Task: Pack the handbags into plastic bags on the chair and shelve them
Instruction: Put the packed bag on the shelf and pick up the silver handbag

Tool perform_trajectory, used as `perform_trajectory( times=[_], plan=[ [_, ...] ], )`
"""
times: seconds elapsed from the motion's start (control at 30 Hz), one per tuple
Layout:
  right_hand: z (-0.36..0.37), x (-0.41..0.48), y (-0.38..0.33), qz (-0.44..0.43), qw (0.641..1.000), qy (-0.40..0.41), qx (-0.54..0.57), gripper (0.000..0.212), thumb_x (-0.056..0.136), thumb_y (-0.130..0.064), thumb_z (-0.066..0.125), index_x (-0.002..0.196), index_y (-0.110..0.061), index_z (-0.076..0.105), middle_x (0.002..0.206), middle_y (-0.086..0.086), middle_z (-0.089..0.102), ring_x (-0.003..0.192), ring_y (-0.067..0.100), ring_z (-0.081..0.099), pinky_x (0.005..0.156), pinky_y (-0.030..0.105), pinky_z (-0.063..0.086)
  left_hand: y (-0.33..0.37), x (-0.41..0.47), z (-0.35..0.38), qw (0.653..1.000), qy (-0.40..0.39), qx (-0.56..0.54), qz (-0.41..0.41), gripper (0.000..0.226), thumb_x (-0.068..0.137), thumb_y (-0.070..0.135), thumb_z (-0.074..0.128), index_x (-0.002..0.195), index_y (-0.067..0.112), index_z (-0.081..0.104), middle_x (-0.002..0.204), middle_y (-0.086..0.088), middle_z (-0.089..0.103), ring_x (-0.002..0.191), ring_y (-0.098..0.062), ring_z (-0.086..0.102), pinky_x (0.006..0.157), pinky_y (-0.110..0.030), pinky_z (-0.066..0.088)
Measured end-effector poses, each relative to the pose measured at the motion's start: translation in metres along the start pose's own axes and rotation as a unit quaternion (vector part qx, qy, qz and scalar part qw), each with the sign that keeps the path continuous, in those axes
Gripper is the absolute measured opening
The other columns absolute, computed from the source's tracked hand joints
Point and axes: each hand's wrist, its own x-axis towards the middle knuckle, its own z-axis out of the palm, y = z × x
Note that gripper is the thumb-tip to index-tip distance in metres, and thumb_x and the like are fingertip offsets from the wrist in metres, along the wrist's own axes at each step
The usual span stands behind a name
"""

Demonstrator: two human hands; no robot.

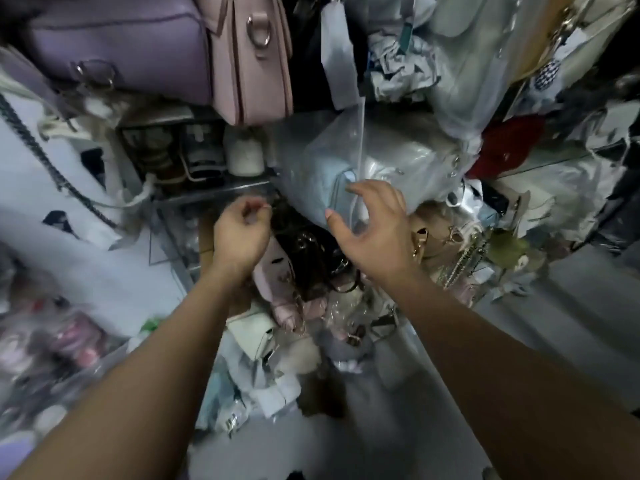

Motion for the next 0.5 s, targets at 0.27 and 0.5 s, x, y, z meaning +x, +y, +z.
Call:
perform_trajectory(
  times=[0.27,0.5],
  plan=[
    [0.006,-0.092,-0.032,-0.070,0.950,-0.303,0.034,0.084,0.080,-0.071,0.055,0.152,-0.029,0.039,0.155,0.004,0.039,0.142,0.028,0.033,0.116,0.045,0.034,-0.018,-0.158,-0.086,0.961,0.019,0.252,0.108,0.040,0.089,0.046,0.060,0.120,0.023,0.068,0.129,0.001,0.064,0.123,-0.016,0.054,0.104,-0.029,0.039],
    [0.045,-0.143,-0.113,-0.116,0.885,-0.443,0.089,0.085,0.082,-0.074,0.055,0.154,-0.038,0.029,0.158,-0.004,0.032,0.145,0.022,0.026,0.118,0.038,0.028,-0.064,-0.254,-0.195,0.962,0.087,0.246,-0.077,0.053,0.083,0.054,0.059,0.126,0.024,0.065,0.140,0.003,0.056,0.132,-0.011,0.048,0.112,-0.035,0.038]
  ],
)
